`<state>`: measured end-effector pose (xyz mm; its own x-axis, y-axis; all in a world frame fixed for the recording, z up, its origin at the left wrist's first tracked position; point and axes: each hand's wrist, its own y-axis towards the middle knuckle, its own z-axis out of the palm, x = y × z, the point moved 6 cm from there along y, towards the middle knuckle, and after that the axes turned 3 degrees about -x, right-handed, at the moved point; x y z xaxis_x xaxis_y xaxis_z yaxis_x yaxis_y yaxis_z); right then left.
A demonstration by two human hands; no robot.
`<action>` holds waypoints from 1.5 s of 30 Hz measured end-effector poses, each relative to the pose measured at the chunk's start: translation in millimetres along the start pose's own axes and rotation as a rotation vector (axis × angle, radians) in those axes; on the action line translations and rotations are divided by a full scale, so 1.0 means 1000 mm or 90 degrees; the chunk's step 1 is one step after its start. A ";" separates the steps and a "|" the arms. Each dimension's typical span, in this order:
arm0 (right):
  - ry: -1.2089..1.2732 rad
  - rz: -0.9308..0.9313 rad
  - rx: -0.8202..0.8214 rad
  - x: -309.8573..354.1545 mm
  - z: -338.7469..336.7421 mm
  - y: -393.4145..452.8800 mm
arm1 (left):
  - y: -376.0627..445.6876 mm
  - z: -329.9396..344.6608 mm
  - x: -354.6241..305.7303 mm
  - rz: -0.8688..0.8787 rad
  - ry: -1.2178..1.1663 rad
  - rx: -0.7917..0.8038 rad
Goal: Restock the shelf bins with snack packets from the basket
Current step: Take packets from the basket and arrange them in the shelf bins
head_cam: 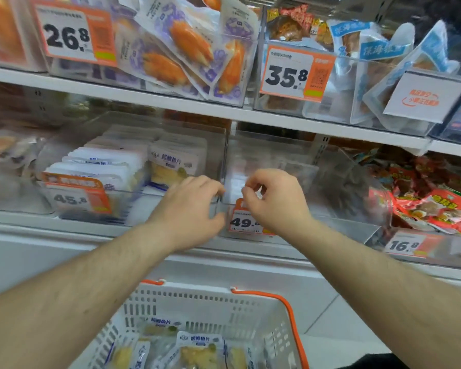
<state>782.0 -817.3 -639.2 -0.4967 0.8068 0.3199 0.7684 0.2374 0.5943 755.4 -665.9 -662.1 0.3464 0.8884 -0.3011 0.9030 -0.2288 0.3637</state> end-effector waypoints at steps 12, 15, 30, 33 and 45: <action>0.045 0.017 0.356 0.032 0.162 -0.123 | -0.106 0.066 0.066 -0.071 0.054 0.399; -0.044 0.060 0.521 0.008 0.202 -0.166 | -0.119 0.090 0.074 -0.070 0.053 0.509; -0.249 0.120 1.029 -0.062 0.251 -0.320 | -0.132 0.125 0.063 -0.041 0.044 0.663; -0.259 0.116 1.001 -0.062 0.253 -0.323 | -0.133 0.123 0.064 -0.049 0.045 0.667; 0.056 0.278 0.794 -0.030 0.194 -0.203 | -0.135 0.115 0.074 -0.073 0.063 0.661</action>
<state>719.4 -785.3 -912.3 -0.1030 0.9169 0.3855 0.7003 0.3421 -0.6265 687.9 -615.3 -835.0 0.2650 0.9443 -0.1949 0.7203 -0.3283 -0.6111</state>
